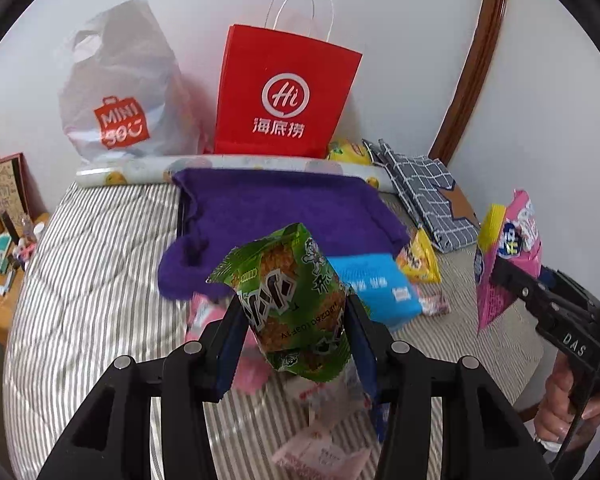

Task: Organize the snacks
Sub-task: 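Lift the green chip bag and pink wafer bag toward the purple towel with both tools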

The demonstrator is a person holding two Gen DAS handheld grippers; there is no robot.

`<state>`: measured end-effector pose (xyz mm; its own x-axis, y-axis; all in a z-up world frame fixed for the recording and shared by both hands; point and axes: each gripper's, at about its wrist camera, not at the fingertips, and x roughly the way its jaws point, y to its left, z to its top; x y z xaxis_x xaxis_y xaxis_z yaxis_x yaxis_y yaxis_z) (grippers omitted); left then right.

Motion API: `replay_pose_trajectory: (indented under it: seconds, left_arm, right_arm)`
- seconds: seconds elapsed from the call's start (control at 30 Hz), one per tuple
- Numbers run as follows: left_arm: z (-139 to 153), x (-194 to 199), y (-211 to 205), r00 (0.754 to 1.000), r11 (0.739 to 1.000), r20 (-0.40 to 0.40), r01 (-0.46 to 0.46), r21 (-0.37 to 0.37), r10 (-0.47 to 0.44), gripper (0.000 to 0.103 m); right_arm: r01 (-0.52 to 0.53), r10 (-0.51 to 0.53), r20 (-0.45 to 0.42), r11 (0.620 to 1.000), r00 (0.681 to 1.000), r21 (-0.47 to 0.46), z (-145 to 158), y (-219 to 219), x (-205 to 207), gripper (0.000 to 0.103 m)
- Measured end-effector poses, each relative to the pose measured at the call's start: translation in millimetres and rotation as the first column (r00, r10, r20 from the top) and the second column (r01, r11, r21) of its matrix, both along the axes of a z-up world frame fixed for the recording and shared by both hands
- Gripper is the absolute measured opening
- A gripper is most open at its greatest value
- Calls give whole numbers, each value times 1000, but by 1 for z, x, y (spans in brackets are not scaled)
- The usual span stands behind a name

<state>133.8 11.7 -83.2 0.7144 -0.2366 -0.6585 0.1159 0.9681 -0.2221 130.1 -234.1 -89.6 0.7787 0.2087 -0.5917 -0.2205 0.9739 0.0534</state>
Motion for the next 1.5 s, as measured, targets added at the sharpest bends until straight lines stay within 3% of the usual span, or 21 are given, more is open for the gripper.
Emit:
replay_pose_trajectory:
  seconds: [0.33, 0.7, 1.2, 1.5]
  left_arm:
    - [27, 68, 8, 1000, 1000, 14, -2, 16, 2, 46]
    - [31, 147, 11, 1000, 999, -6, -15, 36, 15, 46]
    - [3, 225, 23, 999, 999, -43, -28, 44, 30, 46]
    - [-39, 253, 39, 995, 999, -98, -29, 22, 31, 46]
  right_arm:
    - [-41, 40, 46, 999, 998, 14, 35, 9, 85, 58]
    - [-125, 125, 14, 992, 992, 4, 24, 20, 174, 58]
    - [-212, 211, -37, 977, 977, -29, -1, 17, 253, 58]
    - [-288, 283, -159, 958, 946, -10, -44, 26, 289, 58]
